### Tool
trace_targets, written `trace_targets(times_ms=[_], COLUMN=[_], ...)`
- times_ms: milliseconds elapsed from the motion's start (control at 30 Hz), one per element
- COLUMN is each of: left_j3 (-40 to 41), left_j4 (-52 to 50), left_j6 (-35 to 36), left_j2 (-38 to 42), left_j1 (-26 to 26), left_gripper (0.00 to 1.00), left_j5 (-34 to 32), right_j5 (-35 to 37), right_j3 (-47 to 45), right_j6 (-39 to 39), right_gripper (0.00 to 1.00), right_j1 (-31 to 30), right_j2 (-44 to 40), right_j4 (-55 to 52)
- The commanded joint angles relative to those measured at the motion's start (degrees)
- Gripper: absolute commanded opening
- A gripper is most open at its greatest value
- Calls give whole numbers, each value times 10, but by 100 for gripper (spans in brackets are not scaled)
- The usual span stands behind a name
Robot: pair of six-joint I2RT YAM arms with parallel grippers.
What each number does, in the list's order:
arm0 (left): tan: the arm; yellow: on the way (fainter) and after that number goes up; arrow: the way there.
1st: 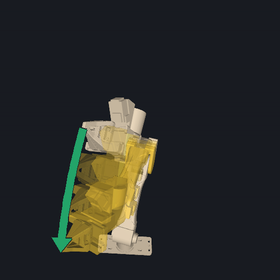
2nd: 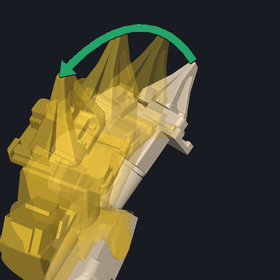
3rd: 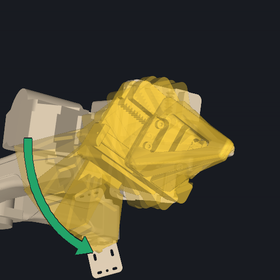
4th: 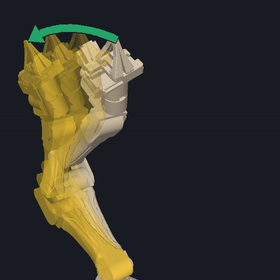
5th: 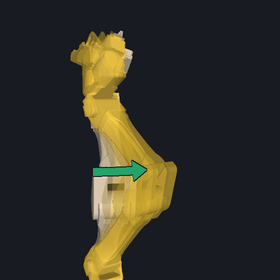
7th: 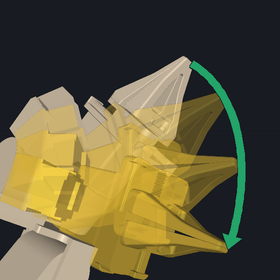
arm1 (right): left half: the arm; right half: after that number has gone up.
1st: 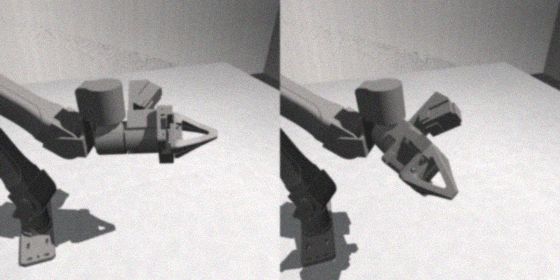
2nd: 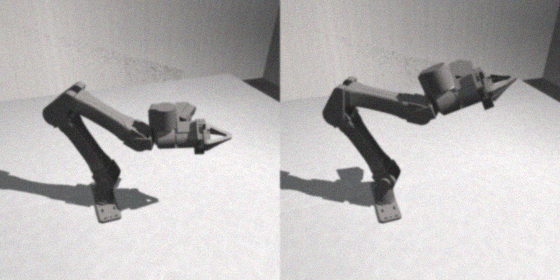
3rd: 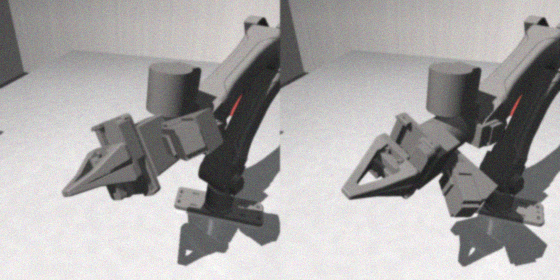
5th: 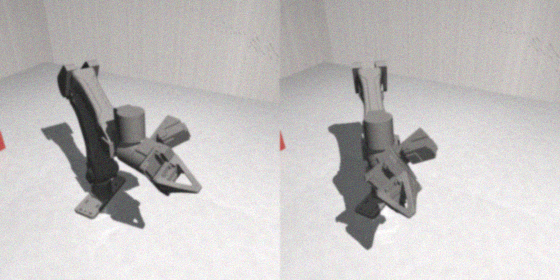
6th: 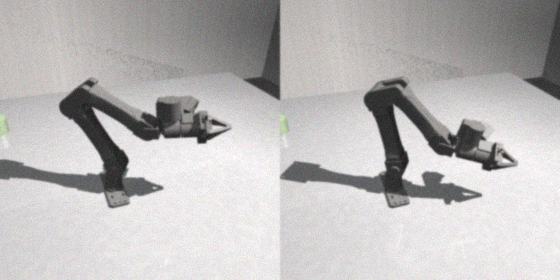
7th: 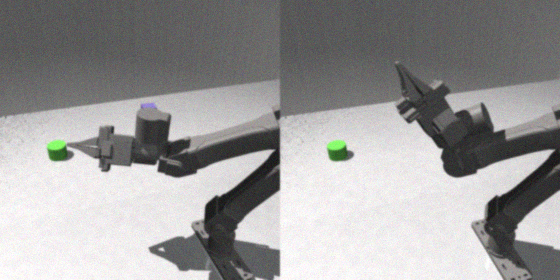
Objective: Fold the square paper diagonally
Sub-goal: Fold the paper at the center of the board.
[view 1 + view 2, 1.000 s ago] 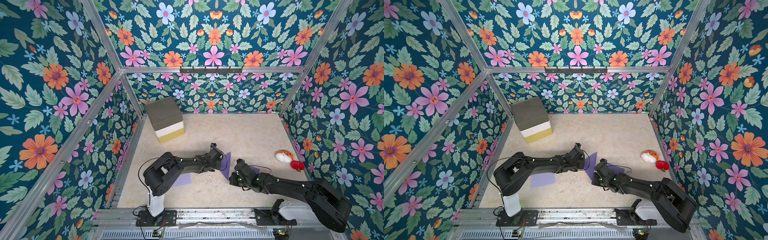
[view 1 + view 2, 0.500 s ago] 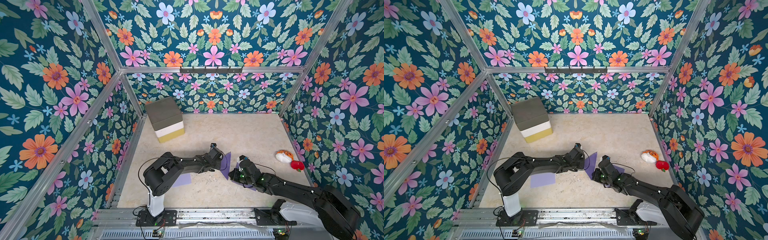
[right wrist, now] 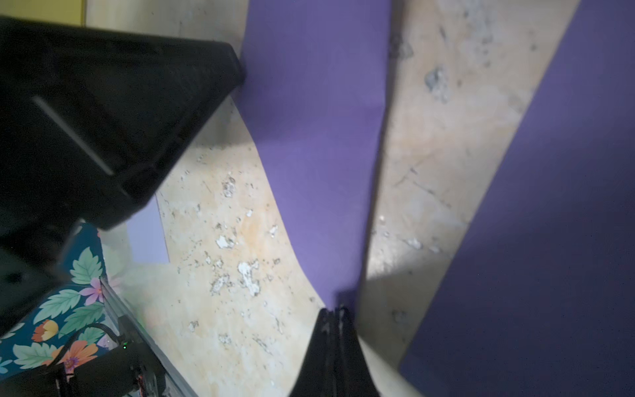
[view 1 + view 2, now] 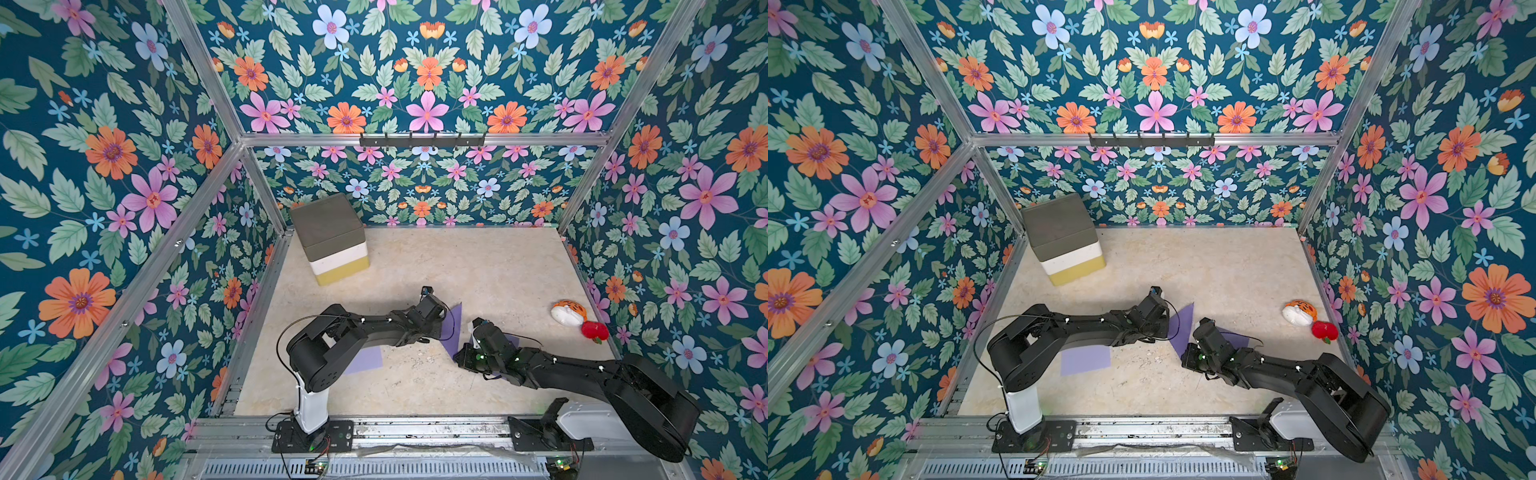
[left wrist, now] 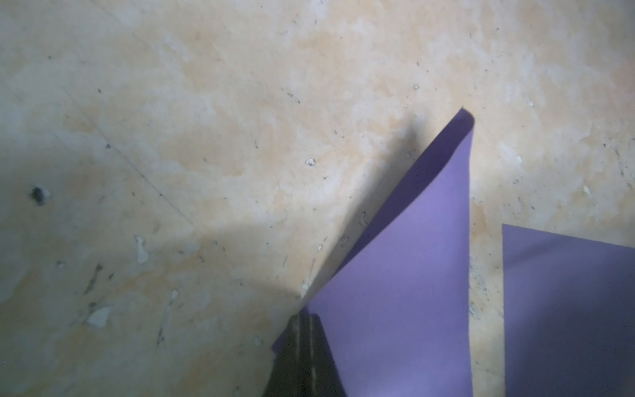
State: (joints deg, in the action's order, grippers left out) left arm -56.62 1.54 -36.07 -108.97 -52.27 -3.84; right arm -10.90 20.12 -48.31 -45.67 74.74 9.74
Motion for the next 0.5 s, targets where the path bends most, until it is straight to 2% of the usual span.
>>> trace_targets(times_ms=[0,167,300,467], left_j3=[15,13,14,13], left_j4=[-236,-240,-239,-237], left_j6=[4,4,4,4], left_j2=[-35,-37,-37,-36], left_j1=[4,4,4,4], left_gripper=[0,0,0,0], left_j5=[-21,-26,-24,-22], right_j5=[-1,7,7,-47], right_j3=[-11,-31,-42,-38], right_j6=[1,3,1,26], right_gripper=[0,0,2,16], right_j1=[-4,-7,0,97], right_j2=[-7,-38,-94,-155], right_j4=[-2,-41,-51,-27])
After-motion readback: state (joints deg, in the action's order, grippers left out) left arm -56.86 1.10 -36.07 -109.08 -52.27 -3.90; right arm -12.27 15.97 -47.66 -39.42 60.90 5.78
